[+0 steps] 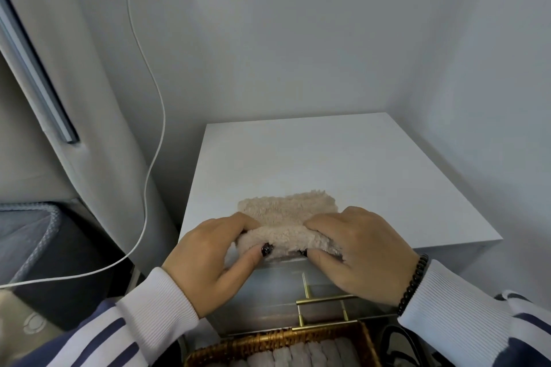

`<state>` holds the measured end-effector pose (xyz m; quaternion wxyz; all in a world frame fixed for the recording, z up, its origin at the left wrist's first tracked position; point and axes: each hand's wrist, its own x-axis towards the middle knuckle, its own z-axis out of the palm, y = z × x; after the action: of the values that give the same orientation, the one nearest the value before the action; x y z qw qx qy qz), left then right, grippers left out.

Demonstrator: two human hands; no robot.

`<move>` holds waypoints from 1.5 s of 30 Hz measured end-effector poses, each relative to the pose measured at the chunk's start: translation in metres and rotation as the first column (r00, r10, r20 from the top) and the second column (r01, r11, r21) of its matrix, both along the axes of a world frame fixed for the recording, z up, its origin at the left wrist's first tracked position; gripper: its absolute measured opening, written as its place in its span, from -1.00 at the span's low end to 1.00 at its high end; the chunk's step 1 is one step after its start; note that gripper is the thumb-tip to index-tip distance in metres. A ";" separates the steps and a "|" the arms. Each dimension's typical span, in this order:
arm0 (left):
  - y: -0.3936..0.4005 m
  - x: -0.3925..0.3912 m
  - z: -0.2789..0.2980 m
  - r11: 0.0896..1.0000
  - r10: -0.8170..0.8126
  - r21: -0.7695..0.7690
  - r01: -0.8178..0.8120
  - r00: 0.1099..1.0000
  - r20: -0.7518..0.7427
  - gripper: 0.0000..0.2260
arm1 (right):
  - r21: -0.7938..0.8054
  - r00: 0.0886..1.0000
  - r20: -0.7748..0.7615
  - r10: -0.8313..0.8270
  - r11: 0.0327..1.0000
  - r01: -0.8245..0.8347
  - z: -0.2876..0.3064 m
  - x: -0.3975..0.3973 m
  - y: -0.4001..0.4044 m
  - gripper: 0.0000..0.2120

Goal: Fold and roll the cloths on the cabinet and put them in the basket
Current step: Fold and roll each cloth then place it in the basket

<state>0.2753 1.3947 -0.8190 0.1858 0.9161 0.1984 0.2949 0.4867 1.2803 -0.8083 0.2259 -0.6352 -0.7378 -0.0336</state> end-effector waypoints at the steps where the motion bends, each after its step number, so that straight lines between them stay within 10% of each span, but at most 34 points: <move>1: -0.003 0.001 0.000 0.995 0.025 -0.102 -0.019 0.998 0.058 -0.88 | 0.012 0.999 -0.033 -0.003 1.000 0.004 0.001 0.000 0.000 -0.69; 7: -0.005 0.026 0.004 0.902 0.258 -0.389 -0.190 0.957 0.131 -0.79 | -0.104 0.904 -0.394 -0.164 0.986 0.133 0.005 0.001 0.017 -0.88; 15: 0.017 0.052 0.010 0.758 0.448 -0.441 -0.482 0.875 -0.186 -0.89 | -0.227 0.677 -0.595 -0.434 0.898 0.376 -0.002 0.003 0.049 -0.78; 22: 0.023 0.060 0.005 0.823 0.484 -0.194 -0.534 0.838 -0.251 -0.83 | 0.381 0.956 -0.041 -0.292 0.880 0.285 -0.016 -0.010 0.061 -0.93; 32: 0.007 0.051 0.004 0.747 0.525 -0.424 -0.513 0.845 -0.098 -0.88 | -0.052 0.985 0.160 -0.070 0.995 0.080 -0.023 -0.008 0.017 -0.31; 45: -0.100 0.005 -0.022 0.580 0.645 -0.772 -0.260 0.725 0.241 -0.70 | 0.312 0.963 0.074 -0.258 0.923 0.223 -0.044 -0.053 -0.021 -0.42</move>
<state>0.2804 1.2947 -0.8406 0.4724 0.5809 0.4746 0.4628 0.4333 1.2594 -0.8521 0.2716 -0.6762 -0.6520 -0.2092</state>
